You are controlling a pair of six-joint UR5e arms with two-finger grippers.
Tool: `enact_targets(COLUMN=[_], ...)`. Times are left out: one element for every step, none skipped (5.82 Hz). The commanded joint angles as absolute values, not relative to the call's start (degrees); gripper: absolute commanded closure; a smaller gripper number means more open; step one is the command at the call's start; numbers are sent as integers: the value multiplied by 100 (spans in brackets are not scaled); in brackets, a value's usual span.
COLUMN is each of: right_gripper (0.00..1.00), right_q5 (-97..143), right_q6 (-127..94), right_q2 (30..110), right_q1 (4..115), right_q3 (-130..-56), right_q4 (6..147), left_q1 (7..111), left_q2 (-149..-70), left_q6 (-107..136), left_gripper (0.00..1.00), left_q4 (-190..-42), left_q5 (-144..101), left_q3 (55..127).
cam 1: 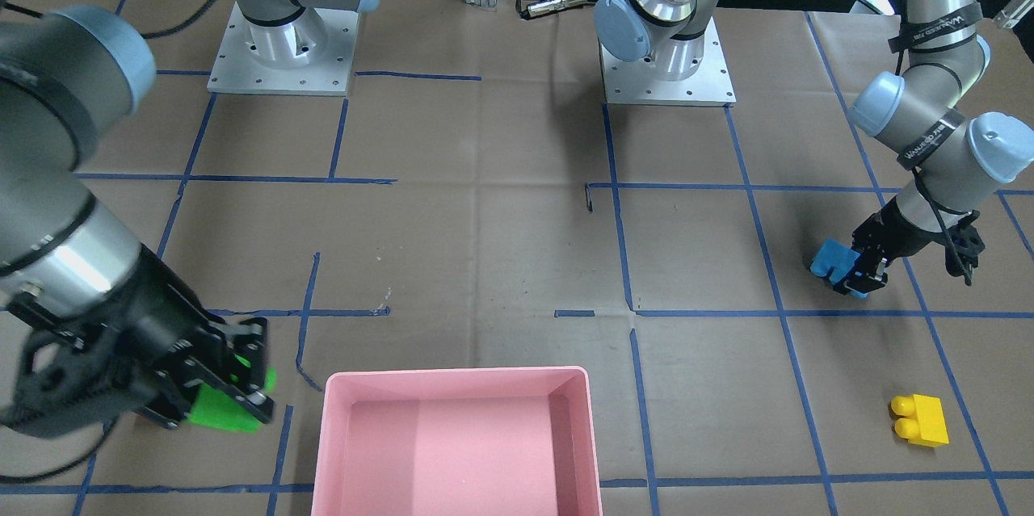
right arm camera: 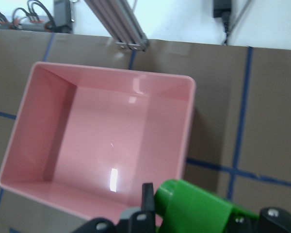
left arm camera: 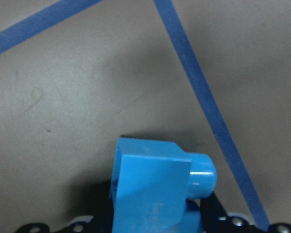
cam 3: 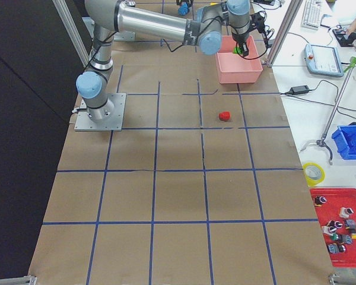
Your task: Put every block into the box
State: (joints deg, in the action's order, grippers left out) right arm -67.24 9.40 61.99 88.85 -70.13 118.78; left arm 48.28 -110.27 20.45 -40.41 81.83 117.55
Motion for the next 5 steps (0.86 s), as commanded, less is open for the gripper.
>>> enact_targets(right_gripper=[76,63,1,0,0], right_q5=[-6636,-6653,-6740,-6750,-6759], right_q6=[439,483,527,519,527], right_q2=[4901,4878,4913,4922,4939], right_q1=[9500,9553,9632,9668,9668], right_q3=[-5761,-5870,-5923,-5941,-5941], right_q4=[12321,12461,12393,12384,12314], left_q1=[4834,4869,4852,4825,4825], left_q2=[-10960,-10847,-10811,-10811,-10811], left_q6=[2013,2013,2004,2004,2004], left_gripper=[76,77,95,100,100], left_q4=[-4043,-4121,-4540,-4770,-4772], left_q5=[8156,8156,7887,7631,7612], left_q3=[11638,11410,11347,11321,11320])
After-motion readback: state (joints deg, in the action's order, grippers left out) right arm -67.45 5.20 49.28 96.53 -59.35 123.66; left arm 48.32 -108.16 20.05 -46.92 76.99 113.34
